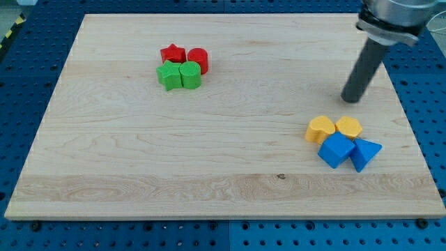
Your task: Point at the group of blocks
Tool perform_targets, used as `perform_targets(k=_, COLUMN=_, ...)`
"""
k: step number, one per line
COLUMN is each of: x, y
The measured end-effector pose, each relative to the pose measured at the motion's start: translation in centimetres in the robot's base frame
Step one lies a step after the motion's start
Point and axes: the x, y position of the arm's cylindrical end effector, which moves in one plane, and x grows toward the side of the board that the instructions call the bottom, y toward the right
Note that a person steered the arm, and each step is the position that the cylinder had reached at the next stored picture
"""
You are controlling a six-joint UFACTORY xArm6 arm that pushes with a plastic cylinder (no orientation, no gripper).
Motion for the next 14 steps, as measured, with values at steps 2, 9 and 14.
perform_targets(k=2, x=-8.1, y=-9.3)
perform_targets(k=9, x=3.7, y=-9.9)
perform_targets(k=14, x=5.0, y=-33.6)
